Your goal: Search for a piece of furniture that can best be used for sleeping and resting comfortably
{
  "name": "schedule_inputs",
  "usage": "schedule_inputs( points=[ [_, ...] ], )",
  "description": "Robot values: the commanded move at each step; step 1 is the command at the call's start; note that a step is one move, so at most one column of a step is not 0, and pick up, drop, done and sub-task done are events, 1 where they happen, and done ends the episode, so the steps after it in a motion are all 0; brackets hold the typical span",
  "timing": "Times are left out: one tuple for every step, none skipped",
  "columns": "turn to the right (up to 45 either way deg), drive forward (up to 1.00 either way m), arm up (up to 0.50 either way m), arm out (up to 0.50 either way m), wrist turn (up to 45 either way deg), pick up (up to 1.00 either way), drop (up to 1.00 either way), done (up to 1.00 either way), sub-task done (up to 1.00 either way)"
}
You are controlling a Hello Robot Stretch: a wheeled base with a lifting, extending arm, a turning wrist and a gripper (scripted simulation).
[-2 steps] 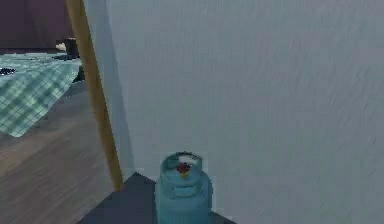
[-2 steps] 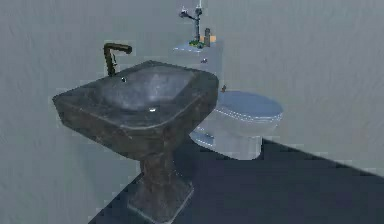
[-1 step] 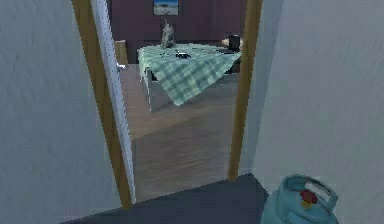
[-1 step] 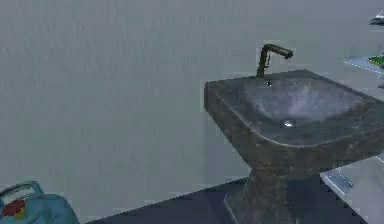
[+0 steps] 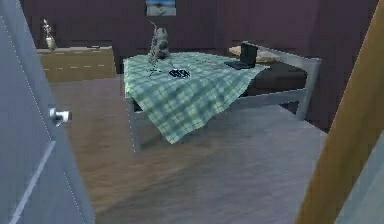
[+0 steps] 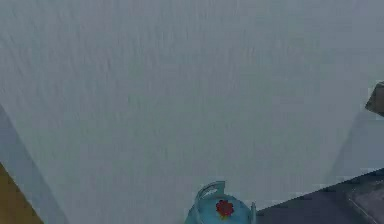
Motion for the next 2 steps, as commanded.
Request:
schedule_inputs(
  points=[
    [-21.0, 0.00, 0.00, 0.00, 0.0, 0.00, 0.00, 0.00, 0.00],
    [0.0, 0.05, 0.00, 0.00, 0.0, 0.00, 0.00, 0.00, 0.00]
  ],
)
